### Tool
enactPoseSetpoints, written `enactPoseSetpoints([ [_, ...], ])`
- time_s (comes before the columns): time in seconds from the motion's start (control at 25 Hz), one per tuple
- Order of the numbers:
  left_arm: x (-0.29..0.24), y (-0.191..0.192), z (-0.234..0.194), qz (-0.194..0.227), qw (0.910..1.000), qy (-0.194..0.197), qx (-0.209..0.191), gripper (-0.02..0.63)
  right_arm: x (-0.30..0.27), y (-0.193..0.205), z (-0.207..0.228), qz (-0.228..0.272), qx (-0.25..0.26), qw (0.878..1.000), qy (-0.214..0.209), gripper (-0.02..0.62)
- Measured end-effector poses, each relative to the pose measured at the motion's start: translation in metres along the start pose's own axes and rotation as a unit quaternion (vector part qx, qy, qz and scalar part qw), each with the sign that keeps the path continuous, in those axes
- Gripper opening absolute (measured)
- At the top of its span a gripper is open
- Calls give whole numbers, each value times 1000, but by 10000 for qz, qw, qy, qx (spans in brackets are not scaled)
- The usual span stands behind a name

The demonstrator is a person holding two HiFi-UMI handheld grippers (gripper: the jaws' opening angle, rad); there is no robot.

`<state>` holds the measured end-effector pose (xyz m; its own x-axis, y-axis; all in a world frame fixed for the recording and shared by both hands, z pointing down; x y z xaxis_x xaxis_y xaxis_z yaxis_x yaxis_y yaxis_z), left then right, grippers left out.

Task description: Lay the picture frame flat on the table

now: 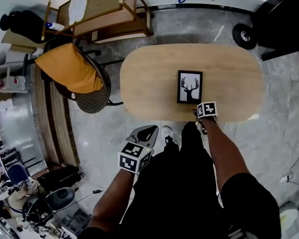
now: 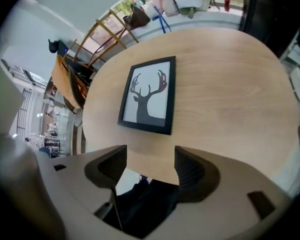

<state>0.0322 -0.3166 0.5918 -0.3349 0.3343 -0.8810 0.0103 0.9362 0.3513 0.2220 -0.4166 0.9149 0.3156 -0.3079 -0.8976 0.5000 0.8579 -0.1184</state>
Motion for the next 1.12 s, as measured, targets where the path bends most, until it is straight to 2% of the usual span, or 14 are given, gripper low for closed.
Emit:
enactPoseSetpoints([
  [0.12, 9, 6, 2, 46, 9997, 84, -228, 0, 21, 19, -8, 532, -408, 9974, -267, 278],
  [0.24, 17, 12, 5, 86, 9984, 191, -519, 0, 52, 35, -30, 1047, -600, 9895, -790, 263],
  [0.28, 20, 13, 6, 128, 9976, 229, -639, 0, 65, 38, -42, 1243, -517, 9858, -1007, 183],
  [0.32, 24, 12, 7, 176, 9966, 266, -758, 0, 80, 40, -55, 1466, -379, 9813, -1185, 75],
  [0.4, 32, 13, 10, 275, 9946, 344, -935, 0, 112, 46, -80, 1907, -114, 9721, -1363, 21],
  [0.6, 57, 25, 22, 621, 9888, 590, -1218, 0, 200, 80, -141, 2813, 1, 9438, -1736, 2],
  [0.76, 84, 45, 35, 900, 9852, 680, -1289, 0, 258, 123, -192, 3452, 240, 9145, -2097, 2],
  [0.88, 96, 56, 43, 1022, 9833, 795, -1276, 0, 291, 147, -215, 3776, 521, 9043, -1921, 2],
  [1.0, 104, 59, 50, 1100, 9810, 831, -1367, 0, 317, 165, -223, 3958, 910, 9034, -1377, 0],
  [1.12, 114, 59, 54, 1294, 9802, 775, -1279, 0, 331, 178, -221, 3986, 1139, 9024, -1175, 0],
])
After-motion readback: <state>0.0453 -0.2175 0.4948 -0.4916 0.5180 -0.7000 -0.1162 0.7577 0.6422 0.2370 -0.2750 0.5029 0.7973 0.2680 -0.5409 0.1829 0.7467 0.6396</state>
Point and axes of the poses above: the fingertips, and each gripper's own axes: x backward along the fingers, z to its right, y out of its underside, the point moved 4 cm from there along x, backward along the fingers, and after that the axes turned 9 degrees about -z, right-handed, at the moved point
